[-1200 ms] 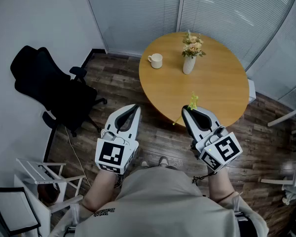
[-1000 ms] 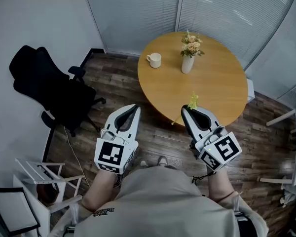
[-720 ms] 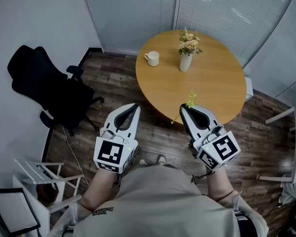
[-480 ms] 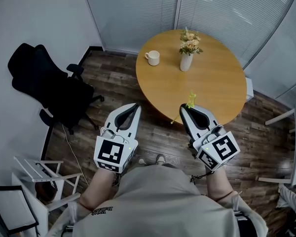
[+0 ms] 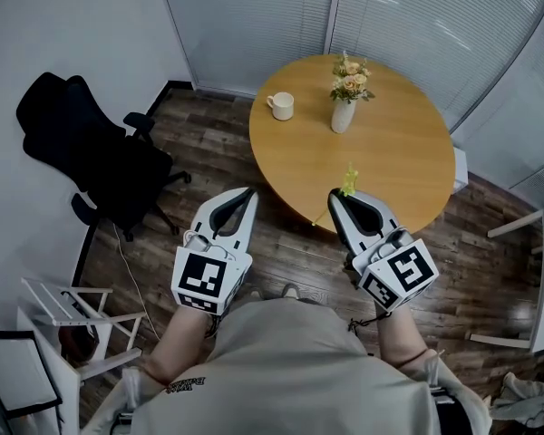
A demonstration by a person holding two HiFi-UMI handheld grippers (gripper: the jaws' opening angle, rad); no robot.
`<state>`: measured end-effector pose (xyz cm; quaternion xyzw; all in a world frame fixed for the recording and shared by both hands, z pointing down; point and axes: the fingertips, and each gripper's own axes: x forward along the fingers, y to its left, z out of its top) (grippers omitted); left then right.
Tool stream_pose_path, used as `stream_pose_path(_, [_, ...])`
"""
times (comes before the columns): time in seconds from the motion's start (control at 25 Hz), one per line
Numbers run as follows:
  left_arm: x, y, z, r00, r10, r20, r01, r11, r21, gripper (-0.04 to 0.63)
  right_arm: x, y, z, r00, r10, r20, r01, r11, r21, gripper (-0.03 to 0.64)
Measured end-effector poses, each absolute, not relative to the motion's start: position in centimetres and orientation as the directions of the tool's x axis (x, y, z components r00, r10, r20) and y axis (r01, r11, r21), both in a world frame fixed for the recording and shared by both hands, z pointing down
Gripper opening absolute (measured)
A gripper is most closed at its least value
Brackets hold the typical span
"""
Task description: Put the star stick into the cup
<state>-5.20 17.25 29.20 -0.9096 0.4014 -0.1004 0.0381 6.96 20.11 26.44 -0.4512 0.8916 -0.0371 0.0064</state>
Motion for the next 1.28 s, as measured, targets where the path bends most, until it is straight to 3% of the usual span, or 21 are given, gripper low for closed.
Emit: stream_pose_path(1.28, [-2.1, 11.8, 30.9, 0.648, -0.748, 0.141, -0.736, -0.663, -0.136, 0.021, 9.6, 13.2, 29.3, -0.607, -0.794, 0.009, -0.792, 0.604, -0.088, 0.029])
